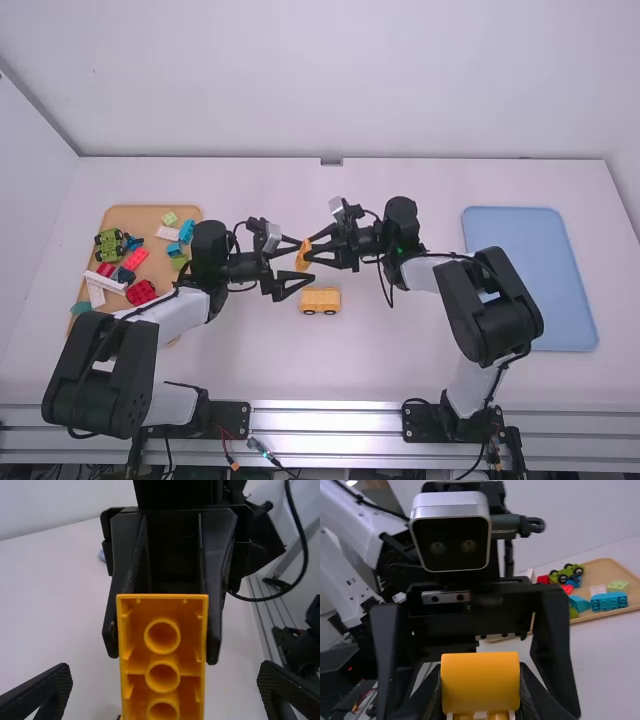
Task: Assemble lego blocks to make yellow taxi
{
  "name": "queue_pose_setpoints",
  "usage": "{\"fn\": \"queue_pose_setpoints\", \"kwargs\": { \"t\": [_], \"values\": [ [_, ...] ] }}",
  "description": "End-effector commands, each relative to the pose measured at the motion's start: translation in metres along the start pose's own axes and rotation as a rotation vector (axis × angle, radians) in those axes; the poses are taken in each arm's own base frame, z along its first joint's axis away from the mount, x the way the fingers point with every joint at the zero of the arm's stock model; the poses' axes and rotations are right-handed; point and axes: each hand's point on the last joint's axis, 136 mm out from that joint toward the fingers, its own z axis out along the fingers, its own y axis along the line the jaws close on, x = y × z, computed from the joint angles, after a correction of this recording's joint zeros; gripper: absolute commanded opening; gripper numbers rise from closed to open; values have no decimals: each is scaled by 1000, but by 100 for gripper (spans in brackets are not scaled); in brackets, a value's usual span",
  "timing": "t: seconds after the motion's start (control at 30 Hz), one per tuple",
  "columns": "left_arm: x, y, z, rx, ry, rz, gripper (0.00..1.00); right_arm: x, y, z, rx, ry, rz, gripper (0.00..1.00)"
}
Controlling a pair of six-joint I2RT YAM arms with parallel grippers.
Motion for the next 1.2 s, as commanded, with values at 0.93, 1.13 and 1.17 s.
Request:
{"fn": "queue_pose_setpoints", "kwargs": {
  "t": [0.93,1.13,1.17],
  "values": [
    [10,116,-183,-618,139,20,99,71,-60,12,573,803,-141,0],
    [-4,88,-223,-557,-65,142,99,81,-52,51,519,934,-263,0],
    [-3,88,-224,-559,-65,144,99,82,-52,53,512,941,-266,0]
  ]
}}
